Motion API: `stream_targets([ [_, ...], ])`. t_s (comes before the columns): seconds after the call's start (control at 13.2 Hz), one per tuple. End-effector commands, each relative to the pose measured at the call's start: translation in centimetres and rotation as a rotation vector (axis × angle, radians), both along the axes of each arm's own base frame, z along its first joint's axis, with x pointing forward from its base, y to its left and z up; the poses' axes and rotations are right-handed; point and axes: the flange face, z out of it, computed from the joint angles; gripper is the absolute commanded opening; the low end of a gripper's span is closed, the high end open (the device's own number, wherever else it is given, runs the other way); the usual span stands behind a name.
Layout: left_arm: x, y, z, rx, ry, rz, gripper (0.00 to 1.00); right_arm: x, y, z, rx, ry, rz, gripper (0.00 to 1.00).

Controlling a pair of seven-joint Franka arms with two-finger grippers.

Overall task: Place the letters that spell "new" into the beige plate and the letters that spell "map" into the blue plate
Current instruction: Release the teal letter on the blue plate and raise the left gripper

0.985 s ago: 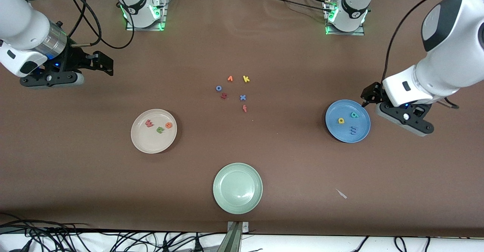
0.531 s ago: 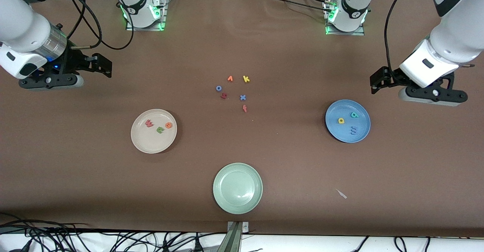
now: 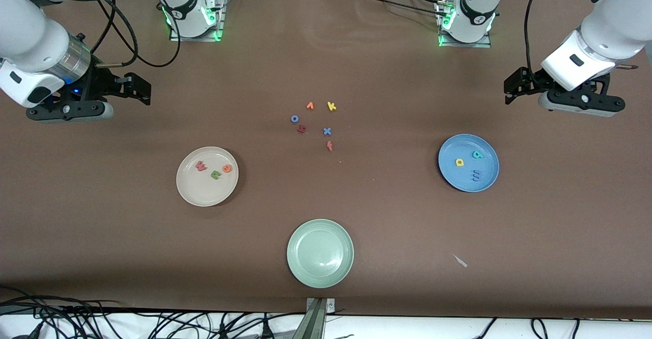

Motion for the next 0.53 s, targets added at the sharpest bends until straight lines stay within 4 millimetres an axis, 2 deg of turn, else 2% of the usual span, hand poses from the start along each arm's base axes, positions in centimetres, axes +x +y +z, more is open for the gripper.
stream_targets([
  [0.0, 0.3, 0.5, 0.4, -0.019, -0.014, -0.019, 1.0, 0.5, -0.4, 0.5, -0.008, -0.006, 0.023, 1.0],
  [0.45, 1.4, 1.2, 1.0, -0.019, -0.028, -0.009, 1.0, 0.7, -0.3, 0.1, -0.009, 0.0, 0.024, 1.0],
])
